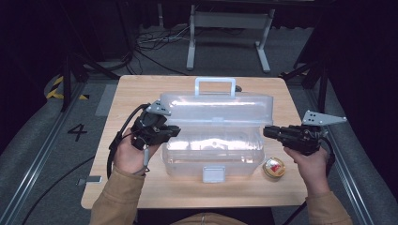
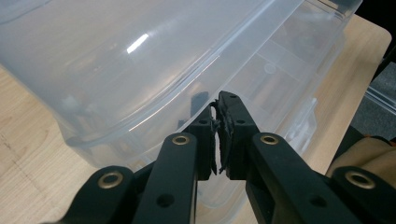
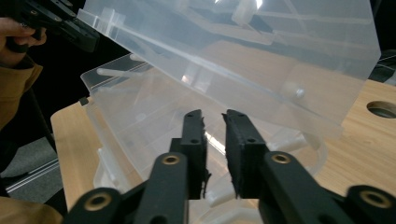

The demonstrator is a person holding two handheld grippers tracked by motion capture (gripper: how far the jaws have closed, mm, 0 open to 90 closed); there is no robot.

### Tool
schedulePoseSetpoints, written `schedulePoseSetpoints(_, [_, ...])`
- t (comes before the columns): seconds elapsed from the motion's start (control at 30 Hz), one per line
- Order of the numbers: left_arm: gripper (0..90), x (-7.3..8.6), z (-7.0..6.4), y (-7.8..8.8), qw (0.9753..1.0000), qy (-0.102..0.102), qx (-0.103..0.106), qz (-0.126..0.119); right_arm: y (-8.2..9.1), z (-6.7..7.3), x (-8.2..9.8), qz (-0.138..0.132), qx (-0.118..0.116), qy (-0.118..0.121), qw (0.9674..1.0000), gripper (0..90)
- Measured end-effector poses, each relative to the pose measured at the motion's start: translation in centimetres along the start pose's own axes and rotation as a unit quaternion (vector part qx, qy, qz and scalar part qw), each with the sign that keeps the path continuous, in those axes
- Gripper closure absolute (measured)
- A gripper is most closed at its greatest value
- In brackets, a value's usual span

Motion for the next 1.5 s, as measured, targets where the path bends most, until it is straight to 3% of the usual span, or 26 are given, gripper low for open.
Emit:
schedulePoseSetpoints(0.1, [84.1,-0.1,0.1,0.0,1.0000,-0.001,-0.001,-0.002,0.2,0.0,0.1,-0.003,0.003,0.000,1.0000,71.6])
schedulePoseSetpoints(0.3, [83.4,-0.4,0.5,0.2,0.9998,-0.002,-0.007,-0.016,0.7,0.0,0.5,-0.012,0.035,0.005,0.9993,61.9])
schedulePoseSetpoints(0.57, [82.9,-0.7,1.1,0.3,0.9996,-0.002,-0.007,-0.029,1.3,-0.1,1.1,-0.042,0.084,-0.020,0.9953,45.6])
schedulePoseSetpoints(0.83, [81.9,-1.0,1.6,0.4,0.9992,-0.002,-0.006,-0.038,1.3,0.5,0.3,-0.055,0.133,-0.032,0.9890,42.9])
schedulePoseSetpoints(1.03, [81.9,-1.0,1.8,0.4,0.9991,-0.003,-0.005,-0.042,0.5,1.0,-1.3,-0.053,0.156,-0.018,0.9862,42.1])
schedulePoseSetpoints(1.17, [81.6,-1.0,1.7,0.4,0.9990,-0.006,-0.007,-0.043,-0.8,1.2,-2.1,-0.054,0.173,-0.006,0.9834,40.4])
schedulePoseSetpoints(1.5, [81.0,-1.0,1.8,0.4,0.9989,-0.008,-0.003,-0.046,-3.8,1.7,-3.3,-0.067,0.235,0.016,0.9695,43.0])
Point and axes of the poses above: each handheld gripper's, and its own axes: y roughly backward along the jaws, x roughly out of its underside, z roughly to its left, the point moved 1 cm from there along -y, roughly forward along the jaws, and after that the axes turned 14 degrees about -y, right-handed, at the moved point
